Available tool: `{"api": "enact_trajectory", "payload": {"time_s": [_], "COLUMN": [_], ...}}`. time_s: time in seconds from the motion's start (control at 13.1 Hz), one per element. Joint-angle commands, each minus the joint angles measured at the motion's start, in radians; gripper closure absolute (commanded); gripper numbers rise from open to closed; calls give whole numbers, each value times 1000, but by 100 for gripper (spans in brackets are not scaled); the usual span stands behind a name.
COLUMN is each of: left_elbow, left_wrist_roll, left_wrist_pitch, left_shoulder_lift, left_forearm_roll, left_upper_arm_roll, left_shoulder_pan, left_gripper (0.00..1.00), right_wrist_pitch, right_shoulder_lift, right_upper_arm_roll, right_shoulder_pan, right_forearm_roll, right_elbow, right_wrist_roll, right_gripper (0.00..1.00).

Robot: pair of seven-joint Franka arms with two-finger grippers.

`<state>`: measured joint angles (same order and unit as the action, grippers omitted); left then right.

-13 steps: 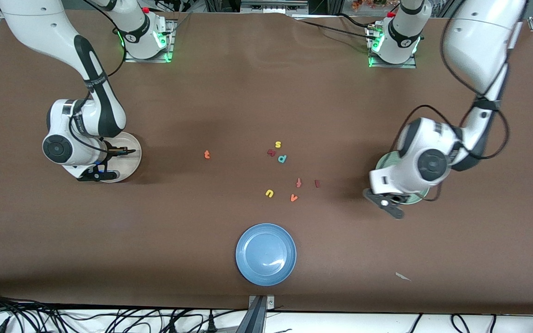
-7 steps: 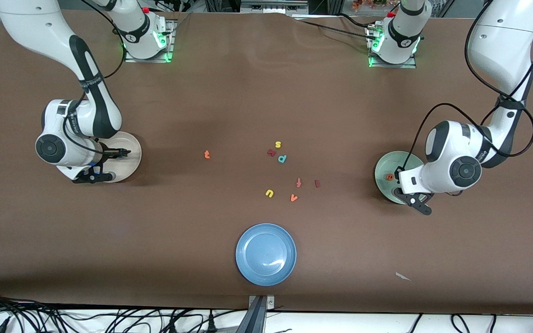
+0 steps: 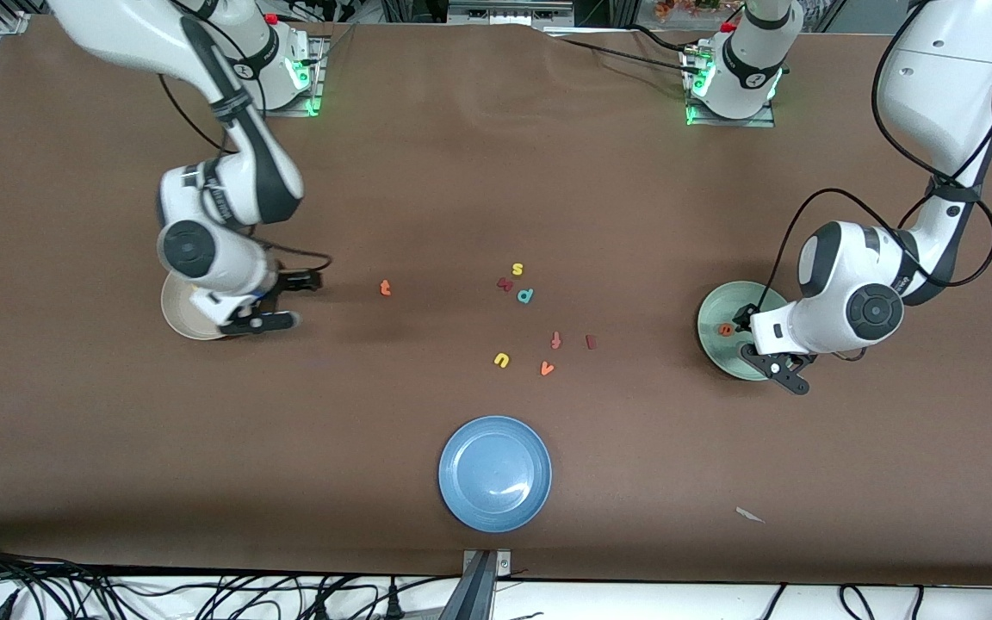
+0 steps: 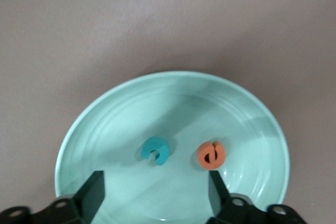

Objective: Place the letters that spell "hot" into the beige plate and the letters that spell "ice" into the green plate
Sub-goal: 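Grasp the orange letter with the right gripper while the left gripper reaches the letters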

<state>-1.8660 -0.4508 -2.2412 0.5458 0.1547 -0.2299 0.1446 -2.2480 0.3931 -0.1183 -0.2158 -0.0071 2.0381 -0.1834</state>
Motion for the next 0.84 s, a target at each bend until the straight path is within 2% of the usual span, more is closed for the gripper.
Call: {"api": "enact_trajectory", "payload": {"time_s": [0.0,0.3,0.38,0.53,0.68,0.76], "left_elbow": [-21,-7,5,16,65,97], "left_wrist_roll": [64,415,529,793,940,1001], "left_wrist_pitch": [20,20,20,18,18,15], "left_shoulder_lift": [-59,-55,-50,-26,20,48], "left_forearm_roll": [14,14,14,25,23,17], "left_upper_arm_roll": [-78,-190,-193,-189,-192,-192], "left_shoulder_pan": [-2,-28,-61,-120,-158,-193], "left_gripper": [0,0,0,0,0,0], "right_wrist_pitch": [-65,-211,-228,-248,-248,-248], "right_shoulder_lift": [55,122,134,147,148,148], "right_upper_arm_roll": [-49,-49,-49,-49,-49,-49], "right_shoulder_pan": [-32,-120,-122,-129,-135,-135], "right_forearm_roll": [9,9,6,6,6,6], "right_elbow": [-25,-25,-25,-24,-22,-21], "right_wrist_roll": [-39,-154,-168,-168,-168,-166], "right_gripper": [6,11,12,22,25,30]}}
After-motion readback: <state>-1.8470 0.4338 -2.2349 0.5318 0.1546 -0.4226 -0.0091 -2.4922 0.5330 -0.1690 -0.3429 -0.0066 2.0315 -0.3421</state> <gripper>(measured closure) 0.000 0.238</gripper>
